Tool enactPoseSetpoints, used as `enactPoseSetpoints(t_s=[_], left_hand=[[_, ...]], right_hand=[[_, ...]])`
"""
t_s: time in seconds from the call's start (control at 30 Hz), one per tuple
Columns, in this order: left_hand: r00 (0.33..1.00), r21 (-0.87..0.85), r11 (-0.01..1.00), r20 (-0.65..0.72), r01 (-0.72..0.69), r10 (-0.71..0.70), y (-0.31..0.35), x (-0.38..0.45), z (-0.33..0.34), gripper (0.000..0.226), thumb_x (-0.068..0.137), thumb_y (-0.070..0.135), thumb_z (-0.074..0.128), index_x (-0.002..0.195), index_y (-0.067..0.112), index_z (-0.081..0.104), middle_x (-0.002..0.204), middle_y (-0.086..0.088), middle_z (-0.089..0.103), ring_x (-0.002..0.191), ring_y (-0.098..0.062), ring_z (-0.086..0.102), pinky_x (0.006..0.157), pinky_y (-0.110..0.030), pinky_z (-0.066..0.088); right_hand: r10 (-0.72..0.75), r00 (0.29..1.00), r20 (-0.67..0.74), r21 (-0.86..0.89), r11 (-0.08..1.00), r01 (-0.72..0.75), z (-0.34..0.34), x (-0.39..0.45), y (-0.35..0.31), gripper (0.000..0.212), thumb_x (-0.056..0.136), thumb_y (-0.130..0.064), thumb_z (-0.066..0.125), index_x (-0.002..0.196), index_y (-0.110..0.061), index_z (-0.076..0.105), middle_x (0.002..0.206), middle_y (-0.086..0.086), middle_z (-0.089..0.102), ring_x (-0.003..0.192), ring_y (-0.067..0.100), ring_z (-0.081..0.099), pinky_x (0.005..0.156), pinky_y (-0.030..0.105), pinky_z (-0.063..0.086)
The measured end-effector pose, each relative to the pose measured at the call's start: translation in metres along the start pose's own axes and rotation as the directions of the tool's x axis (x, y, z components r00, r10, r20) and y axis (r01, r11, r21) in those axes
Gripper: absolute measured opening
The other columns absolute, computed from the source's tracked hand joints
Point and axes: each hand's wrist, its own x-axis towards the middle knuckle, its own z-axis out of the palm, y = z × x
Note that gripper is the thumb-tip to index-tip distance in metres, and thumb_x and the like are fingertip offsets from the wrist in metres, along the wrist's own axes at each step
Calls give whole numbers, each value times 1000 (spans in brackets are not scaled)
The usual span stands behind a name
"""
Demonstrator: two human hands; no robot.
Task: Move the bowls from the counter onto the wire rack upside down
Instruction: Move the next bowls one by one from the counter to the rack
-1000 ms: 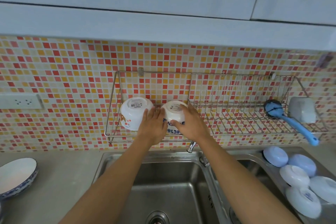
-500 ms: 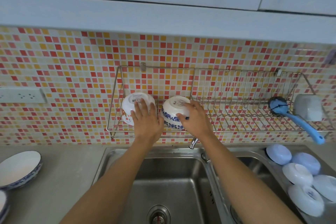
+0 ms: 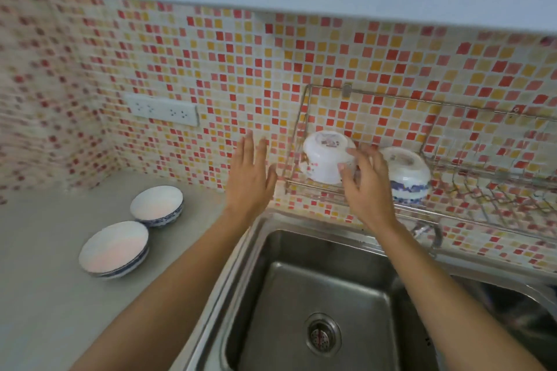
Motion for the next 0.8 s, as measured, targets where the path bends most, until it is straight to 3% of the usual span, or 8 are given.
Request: enactPoseSetpoints(t_s=[0.2, 0.27, 0.4, 0.53, 0.63, 0.8], left_hand=[[975, 46, 974, 0, 223, -223, -135, -34, -32, 57, 99, 37, 30, 148, 11, 18, 158, -17, 6, 146, -33, 5, 120, -44, 10], [958, 74, 955, 10, 286, -287, -181, -53, -38, 55, 98, 32, 36, 147, 9, 24, 156, -21, 12, 144, -36, 11, 118, -46, 16], [898, 144, 902, 116, 407, -424, -265, -98, -40, 56, 97, 32, 39, 146, 9, 24, 156, -22, 11, 143, -38, 13, 117, -44, 15], [841, 187, 867, 220, 461, -495, -332, -136, -31, 59, 98, 35, 37, 147, 6, 22, 155, -24, 12, 143, -38, 13, 117, -44, 13], [787, 129, 839, 296, 529, -542, -367, -149, -24, 61, 98, 37, 37, 148, 7, 17, 156, -23, 7, 144, -37, 8, 118, -43, 10], [667, -98, 714, 462, 694, -585, -398, -153, -10, 66, 99, 33, 39, 148, 3, 8, 158, -16, 6, 147, -27, 4, 117, -35, 10]], right_hand=[[-263, 954, 147, 192, 953, 233, 102, -19, -125, 39, 95, -32, 55, 130, -15, 56, 137, 5, 47, 129, 20, 42, 105, 31, 35], [-274, 933, 234, 232, 947, 220, 142, -35, -158, 37, 95, -33, 54, 127, -15, 57, 133, 3, 49, 126, 17, 43, 104, 30, 37], [-195, 858, 474, 243, 966, 85, 223, -73, -201, 39, 94, -38, 55, 129, -20, 55, 136, 3, 47, 129, 21, 41, 105, 32, 35], [-51, 729, 683, 170, 981, -91, 289, -106, -220, 53, 90, -38, 61, 137, -19, 47, 136, 9, 45, 129, 28, 40, 105, 37, 36], [121, 635, 763, 82, 956, -280, 331, -122, -226, 65, 85, -44, 66, 139, -15, 42, 137, 14, 46, 130, 31, 41, 104, 39, 39], [274, 479, 834, 13, 858, -514, 377, -137, -236, 66, 85, -39, 69, 138, -10, 40, 136, 10, 52, 124, 28, 50, 83, 27, 38]])
